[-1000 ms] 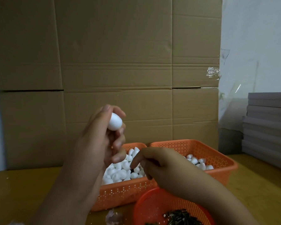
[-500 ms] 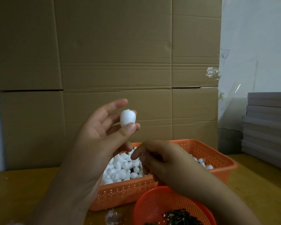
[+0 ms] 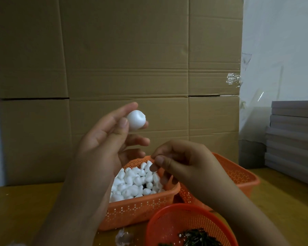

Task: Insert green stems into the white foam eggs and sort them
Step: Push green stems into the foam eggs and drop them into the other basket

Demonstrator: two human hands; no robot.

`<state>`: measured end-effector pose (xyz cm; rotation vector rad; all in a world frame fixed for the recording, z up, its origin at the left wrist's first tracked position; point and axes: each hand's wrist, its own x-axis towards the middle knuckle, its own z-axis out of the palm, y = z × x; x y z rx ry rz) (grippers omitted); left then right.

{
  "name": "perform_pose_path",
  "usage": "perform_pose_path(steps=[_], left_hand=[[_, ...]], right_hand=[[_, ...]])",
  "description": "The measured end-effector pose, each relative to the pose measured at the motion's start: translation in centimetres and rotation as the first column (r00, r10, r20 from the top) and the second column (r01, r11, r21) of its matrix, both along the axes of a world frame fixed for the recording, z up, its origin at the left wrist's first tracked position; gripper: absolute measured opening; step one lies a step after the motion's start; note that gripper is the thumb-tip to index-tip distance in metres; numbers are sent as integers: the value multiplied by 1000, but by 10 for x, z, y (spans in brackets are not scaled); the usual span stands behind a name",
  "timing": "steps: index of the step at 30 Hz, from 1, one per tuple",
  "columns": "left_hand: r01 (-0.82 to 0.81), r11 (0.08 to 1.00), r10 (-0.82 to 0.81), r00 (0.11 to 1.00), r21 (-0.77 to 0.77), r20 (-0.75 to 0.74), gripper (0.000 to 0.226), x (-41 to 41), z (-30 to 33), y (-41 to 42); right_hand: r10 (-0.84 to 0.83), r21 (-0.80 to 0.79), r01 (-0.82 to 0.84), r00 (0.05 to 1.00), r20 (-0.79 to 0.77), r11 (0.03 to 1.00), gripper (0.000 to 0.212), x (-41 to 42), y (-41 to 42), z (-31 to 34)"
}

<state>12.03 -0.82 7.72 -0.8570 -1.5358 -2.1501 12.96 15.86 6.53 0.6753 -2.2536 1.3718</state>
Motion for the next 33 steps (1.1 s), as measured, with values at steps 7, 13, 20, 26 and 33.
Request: perform_pose_path(steps=[7,13,20,26,33], left_hand=[[-5,1000,5,997,-11,81,38,0,1,-1],[-35,998,39,997,-60,61,38,1,2,0],[-104,988,101,994,-112,-34,35,-1,-1,5],[-82,980,68,994,-184,-83,33,1,-1,9],[-28,994,27,1000,-110,-5,33,2,-1,6]], right_hand=[[14,-82,-18,999,-50,996,14,0,2,2],[9,-30,-11,997,-72,1000,8,-1,0,0],[-7,-36,4,996,-83,999,8,0,1,1],[1,-26,-3,996,-90,1000,22,1,-1,2],[-16,-65,10,996,-91,998,8,-3,2,0]])
